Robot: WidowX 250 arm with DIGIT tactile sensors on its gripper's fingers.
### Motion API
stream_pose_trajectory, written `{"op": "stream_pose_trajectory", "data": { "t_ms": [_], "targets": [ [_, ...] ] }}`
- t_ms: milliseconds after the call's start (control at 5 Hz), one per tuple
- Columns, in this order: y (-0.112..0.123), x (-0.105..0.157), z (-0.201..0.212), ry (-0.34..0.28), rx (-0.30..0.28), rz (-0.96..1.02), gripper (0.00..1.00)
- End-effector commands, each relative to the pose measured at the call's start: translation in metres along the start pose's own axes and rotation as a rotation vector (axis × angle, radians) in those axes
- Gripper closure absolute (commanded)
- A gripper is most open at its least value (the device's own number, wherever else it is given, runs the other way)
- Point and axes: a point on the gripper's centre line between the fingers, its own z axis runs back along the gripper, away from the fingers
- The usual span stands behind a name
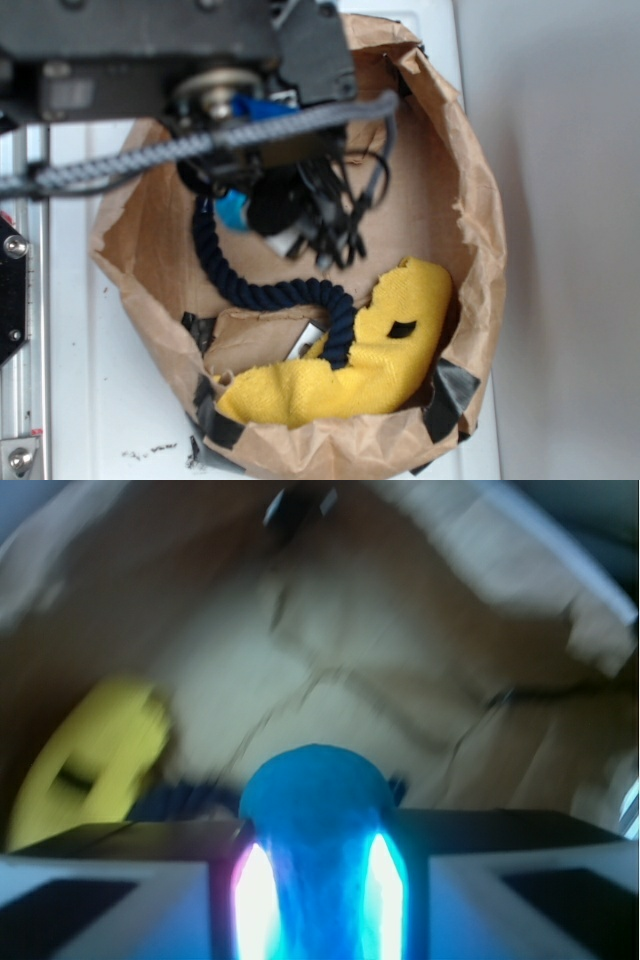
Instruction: Grab the blue ball.
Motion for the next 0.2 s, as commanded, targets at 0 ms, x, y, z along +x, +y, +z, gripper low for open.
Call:
{"op": "stream_pose_trajectory", "data": {
  "t_ms": [0],
  "targets": [
    [0.0078, 0.0081, 0.0165, 0.007, -0.06, -0.076, 1.0]
  ]
}}
